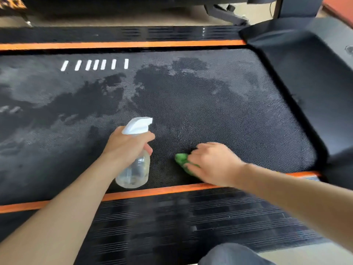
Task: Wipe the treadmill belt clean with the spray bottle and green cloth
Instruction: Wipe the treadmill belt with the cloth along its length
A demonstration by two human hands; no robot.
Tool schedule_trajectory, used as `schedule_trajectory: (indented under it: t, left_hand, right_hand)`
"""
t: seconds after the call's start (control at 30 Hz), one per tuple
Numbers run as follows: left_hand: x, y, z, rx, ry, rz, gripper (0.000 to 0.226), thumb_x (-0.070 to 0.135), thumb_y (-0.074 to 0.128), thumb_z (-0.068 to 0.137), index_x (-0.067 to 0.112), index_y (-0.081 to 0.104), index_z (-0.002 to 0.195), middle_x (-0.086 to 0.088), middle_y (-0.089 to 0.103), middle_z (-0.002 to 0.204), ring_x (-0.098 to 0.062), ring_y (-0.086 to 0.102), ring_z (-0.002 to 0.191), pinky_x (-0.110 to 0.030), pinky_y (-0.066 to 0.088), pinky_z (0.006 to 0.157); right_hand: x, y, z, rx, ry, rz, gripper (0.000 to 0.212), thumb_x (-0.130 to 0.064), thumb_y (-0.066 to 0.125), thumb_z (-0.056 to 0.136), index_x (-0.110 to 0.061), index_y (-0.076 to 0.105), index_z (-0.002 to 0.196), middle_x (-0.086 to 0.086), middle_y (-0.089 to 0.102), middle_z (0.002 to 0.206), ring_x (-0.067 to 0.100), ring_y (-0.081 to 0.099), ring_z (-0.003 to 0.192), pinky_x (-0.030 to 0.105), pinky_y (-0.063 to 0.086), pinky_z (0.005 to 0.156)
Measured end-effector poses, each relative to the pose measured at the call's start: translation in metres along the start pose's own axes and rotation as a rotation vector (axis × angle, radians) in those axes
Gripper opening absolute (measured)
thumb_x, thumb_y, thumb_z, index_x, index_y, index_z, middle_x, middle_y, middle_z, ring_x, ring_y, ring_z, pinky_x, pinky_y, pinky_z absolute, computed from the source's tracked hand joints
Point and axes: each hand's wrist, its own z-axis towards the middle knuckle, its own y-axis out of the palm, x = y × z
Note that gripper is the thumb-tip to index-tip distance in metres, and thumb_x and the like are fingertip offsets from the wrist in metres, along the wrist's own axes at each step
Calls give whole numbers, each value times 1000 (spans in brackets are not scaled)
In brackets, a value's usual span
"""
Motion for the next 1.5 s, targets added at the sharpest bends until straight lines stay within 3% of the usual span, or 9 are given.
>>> schedule_trajectory:
  t: [0.13,0.23,0.4,0.57,0.8,0.97,1.1,1.3,1.5]
  left_hand:
    - [-2,5,-10,-81,27,49,20,42,73,87,25,76,96,3,81,74,-18,71,100,-43,53,99]
    - [6,8,-18,-94,54,120,20,40,71,89,21,77,92,5,80,74,-16,70,96,-38,51,91]
    - [20,4,-33,-64,63,140,21,39,72,90,21,75,102,2,81,76,-19,72,95,-34,51,83]
    - [23,-1,-44,-91,62,194,28,41,73,89,14,79,86,4,80,75,-19,72,91,-36,51,87]
    - [0,-1,-54,-228,92,263,24,42,76,87,18,73,86,-1,80,73,-11,76,72,-37,56,83]
    - [-4,-7,-52,-220,134,242,30,40,76,88,14,74,102,-7,80,77,-3,71,61,-28,51,67]
    - [-14,-13,-46,-224,139,170,25,40,76,85,15,75,86,-6,79,73,-18,78,78,-36,53,76]
    - [-9,-12,-40,-290,183,205,26,39,74,91,15,76,84,9,78,71,-1,73,62,-27,45,66]
    - [-3,-3,-40,-339,193,341,32,42,71,91,12,78,82,1,77,82,-10,69,75,-27,49,66]
  right_hand:
    - [67,-27,-65,-24,215,-67,44,-45,34,97,-19,54,68,-3,58,65,27,61,69,34,51,62]
    - [40,-16,-49,19,305,-57,43,-44,33,98,-20,56,70,-1,63,69,29,63,74,38,53,66]
    - [-26,-1,2,19,139,165,44,-43,36,94,-18,60,67,0,64,70,28,60,70,37,50,64]
    - [27,-14,-43,-26,-36,105,41,-41,37,98,-18,55,68,-2,57,66,25,55,67,34,49,62]
    - [32,-21,-61,60,326,-29,42,-44,34,95,-20,52,65,-4,58,63,27,60,68,33,48,58]
    - [-31,-3,-8,-37,283,104,40,-48,28,94,-25,44,66,0,63,71,30,60,74,39,51,67]
    - [-9,-15,-27,-112,198,89,43,-46,33,95,-20,52,67,-2,59,67,25,58,70,35,50,65]
    - [28,-28,-49,-90,753,-74,42,-44,41,101,-16,64,82,7,66,83,33,62,89,36,43,66]
    - [17,-20,-41,-71,850,-136,43,-45,40,101,-15,66,82,13,67,85,36,63,90,37,46,68]
